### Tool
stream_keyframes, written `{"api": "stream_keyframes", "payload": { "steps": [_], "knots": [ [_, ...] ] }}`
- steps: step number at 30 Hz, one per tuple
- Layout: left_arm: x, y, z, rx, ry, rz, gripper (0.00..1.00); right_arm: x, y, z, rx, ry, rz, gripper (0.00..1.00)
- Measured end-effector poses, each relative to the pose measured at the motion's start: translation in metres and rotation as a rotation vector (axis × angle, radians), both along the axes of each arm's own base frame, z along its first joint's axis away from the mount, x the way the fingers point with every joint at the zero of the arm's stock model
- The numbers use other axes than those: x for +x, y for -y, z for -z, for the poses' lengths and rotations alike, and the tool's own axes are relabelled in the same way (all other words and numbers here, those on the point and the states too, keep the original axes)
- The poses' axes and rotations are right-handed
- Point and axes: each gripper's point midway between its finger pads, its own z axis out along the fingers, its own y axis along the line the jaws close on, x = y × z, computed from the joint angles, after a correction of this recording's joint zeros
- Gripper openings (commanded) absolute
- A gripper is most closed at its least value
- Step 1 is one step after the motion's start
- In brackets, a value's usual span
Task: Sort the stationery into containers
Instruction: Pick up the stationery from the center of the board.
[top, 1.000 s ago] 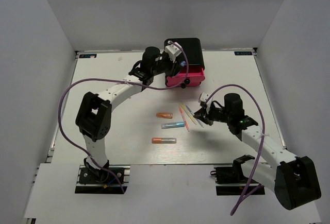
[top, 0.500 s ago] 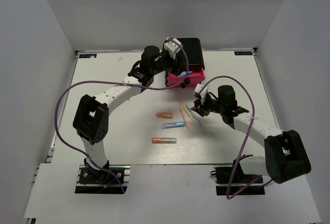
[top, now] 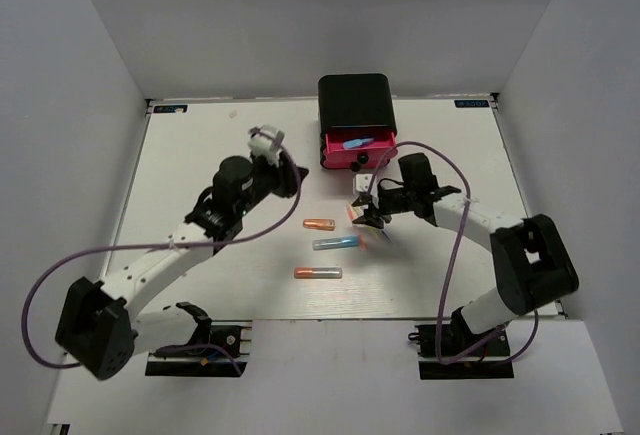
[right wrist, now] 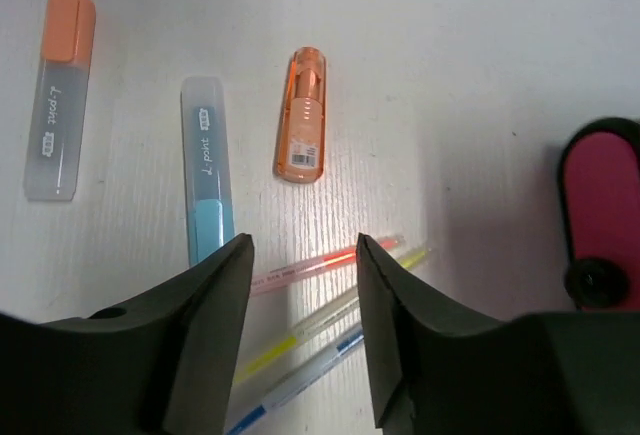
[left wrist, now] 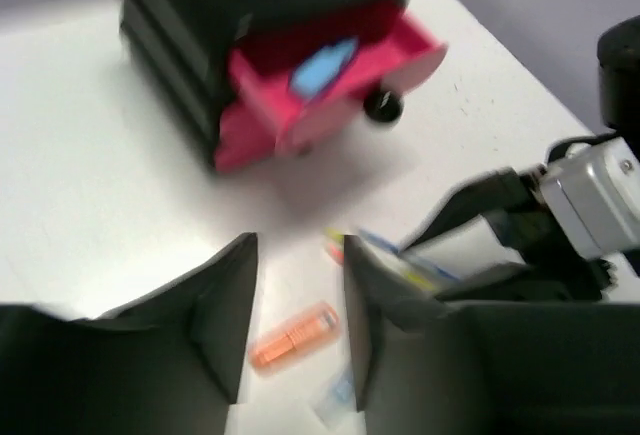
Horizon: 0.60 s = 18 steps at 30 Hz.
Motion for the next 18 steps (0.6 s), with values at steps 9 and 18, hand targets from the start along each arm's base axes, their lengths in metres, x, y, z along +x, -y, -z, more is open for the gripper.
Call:
{"api": "stream_keyframes", "payload": {
  "steps": [9, 18],
  "knots": [
    [-0.065, -0.063, 0.066, -0.125, -0.219, -0.197, 0.69, 0.015, -0.044, 0.025, -0.097, -0.016, -0.123, 0.54],
    [-0.086, -0.086, 0.085, -0.187, -0.29, -0.28, 0.7, -0.001, -0.072, 0.054, -0.194, -0.055, -0.187, 0.56]
  ]
}}
